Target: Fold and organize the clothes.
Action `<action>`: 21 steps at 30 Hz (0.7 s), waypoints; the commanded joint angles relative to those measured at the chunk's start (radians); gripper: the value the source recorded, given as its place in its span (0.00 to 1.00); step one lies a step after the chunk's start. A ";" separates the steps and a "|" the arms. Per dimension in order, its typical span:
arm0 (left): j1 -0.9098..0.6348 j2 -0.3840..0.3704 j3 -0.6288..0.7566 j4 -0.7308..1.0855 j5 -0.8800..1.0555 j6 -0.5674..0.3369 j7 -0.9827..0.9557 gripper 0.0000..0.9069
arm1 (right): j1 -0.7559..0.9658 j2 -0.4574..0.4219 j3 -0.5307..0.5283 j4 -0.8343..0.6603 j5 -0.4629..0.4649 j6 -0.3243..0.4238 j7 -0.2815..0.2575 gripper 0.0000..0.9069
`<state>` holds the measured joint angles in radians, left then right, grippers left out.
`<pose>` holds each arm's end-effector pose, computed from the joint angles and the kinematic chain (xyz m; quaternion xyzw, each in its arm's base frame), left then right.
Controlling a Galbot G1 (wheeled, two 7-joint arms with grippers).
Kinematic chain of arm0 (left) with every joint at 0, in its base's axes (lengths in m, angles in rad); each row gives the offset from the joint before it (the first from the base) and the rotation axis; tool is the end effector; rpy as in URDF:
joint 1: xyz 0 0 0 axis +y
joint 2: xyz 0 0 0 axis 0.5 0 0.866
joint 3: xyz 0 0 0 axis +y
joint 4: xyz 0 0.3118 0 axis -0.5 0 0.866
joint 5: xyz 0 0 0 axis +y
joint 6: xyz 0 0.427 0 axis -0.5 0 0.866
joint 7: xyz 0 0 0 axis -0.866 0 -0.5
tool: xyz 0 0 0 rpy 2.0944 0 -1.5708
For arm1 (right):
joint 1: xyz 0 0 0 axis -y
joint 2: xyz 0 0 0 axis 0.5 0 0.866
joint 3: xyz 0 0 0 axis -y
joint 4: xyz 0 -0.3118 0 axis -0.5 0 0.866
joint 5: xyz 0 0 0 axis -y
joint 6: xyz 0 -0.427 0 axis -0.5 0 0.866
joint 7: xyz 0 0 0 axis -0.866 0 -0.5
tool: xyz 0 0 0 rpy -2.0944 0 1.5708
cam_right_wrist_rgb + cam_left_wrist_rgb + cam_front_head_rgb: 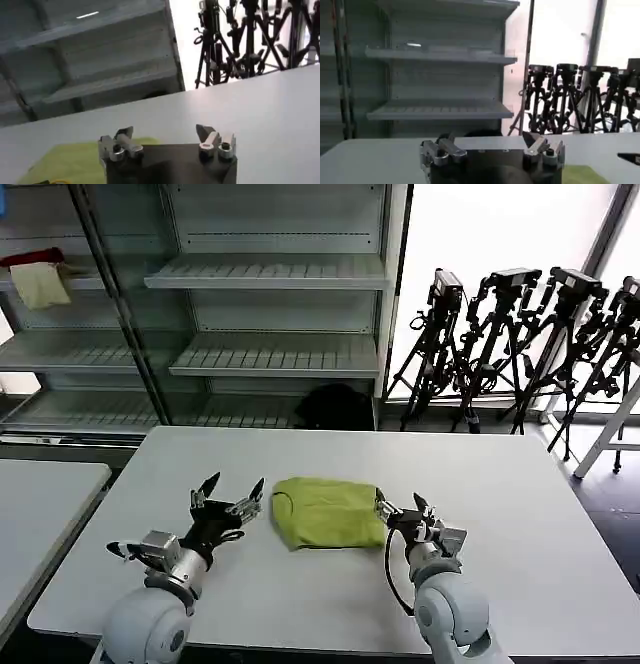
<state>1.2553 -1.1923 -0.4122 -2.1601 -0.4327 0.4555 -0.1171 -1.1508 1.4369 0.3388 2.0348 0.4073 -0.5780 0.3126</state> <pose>0.3279 -0.0091 -0.1549 -0.1095 -0.9906 0.0169 0.0801 0.3600 0.0534 -0.1671 0.0267 -0.9839 -0.0917 0.1507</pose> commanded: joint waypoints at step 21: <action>0.012 0.075 -0.267 0.266 -0.072 -0.297 0.157 1.00 | -0.177 -0.347 0.484 -0.157 -0.151 0.319 -0.412 1.00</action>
<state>1.2794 -1.1685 -0.5664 -2.0048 -0.4453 0.2352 -0.0085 -1.2643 1.2154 0.6541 1.9712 0.1001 -0.3543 -0.0462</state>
